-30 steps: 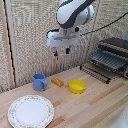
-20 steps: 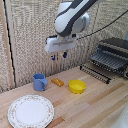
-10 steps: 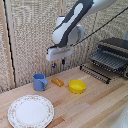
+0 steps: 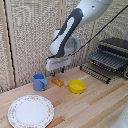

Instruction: Please guide your gripper toward the loaf. Carefully hold the bread using your gripper. Position the gripper over the white dish. Gently place the bread on the white dish.

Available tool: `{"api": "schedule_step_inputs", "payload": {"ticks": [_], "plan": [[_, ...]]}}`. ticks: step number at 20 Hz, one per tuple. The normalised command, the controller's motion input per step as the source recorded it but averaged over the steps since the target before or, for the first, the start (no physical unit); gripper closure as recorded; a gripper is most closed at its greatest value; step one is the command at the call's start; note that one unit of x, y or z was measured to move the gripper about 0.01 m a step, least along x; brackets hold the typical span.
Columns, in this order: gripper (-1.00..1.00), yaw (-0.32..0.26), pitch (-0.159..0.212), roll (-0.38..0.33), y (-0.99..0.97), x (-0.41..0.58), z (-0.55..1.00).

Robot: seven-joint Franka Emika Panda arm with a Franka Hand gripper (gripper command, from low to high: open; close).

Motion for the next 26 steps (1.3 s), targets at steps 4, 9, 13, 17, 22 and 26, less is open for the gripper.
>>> {"api": "schedule_step_inputs", "payload": {"ticks": [4,9,13,17,22,26], "plan": [[-1.00,0.084,0.021,0.000,-0.24,0.330,-0.22],[-1.00,0.062,0.086,-0.007,-0.19,0.098,-0.16],[-1.00,0.012,0.096,-0.035,-0.04,0.051,-0.10],[1.00,0.000,0.077,-0.035,0.00,0.064,-0.03],[1.00,0.006,0.020,0.000,0.00,0.011,0.00],[1.00,0.040,0.000,0.000,0.00,0.012,0.00]]}}
